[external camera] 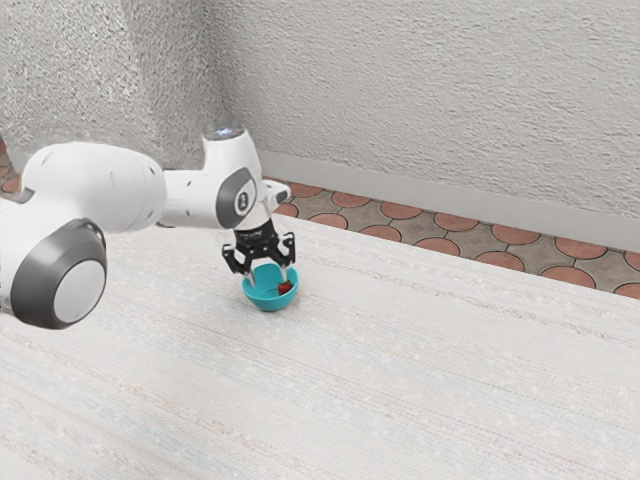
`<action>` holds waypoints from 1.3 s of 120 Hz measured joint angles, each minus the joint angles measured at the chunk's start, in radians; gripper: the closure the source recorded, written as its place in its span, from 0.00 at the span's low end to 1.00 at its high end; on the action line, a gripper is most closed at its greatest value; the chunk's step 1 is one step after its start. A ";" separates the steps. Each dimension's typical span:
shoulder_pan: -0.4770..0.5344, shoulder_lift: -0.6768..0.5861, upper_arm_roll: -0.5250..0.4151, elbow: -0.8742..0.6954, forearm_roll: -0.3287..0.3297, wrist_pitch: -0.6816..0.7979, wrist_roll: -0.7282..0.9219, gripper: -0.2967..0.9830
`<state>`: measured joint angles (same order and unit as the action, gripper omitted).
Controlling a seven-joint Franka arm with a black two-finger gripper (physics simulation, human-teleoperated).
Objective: Take strawberry from the bowl
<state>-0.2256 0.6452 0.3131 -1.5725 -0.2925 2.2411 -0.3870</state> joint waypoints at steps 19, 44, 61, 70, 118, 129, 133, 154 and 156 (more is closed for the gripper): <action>0.000 0.017 -0.011 0.001 -0.002 0.032 -0.018 0.46; 0.000 0.031 -0.015 0.000 -0.011 0.054 -0.036 0.47; 0.000 0.042 -0.015 -0.001 -0.019 0.064 -0.046 0.49; 0.000 0.045 -0.015 -0.002 -0.022 0.067 -0.050 0.51; 0.000 0.048 -0.014 -0.005 -0.017 0.083 -0.061 0.64; 0.000 0.049 -0.014 -0.007 -0.011 0.084 -0.067 0.68; 0.000 0.050 -0.014 -0.008 -0.009 0.084 -0.070 0.69; 0.000 0.050 -0.014 -0.008 0.006 0.083 -0.092 0.78; 0.000 0.049 -0.014 -0.008 0.008 0.083 -0.095 0.78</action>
<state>-0.2258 0.6947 0.2994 -1.5804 -0.2846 2.3244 -0.4815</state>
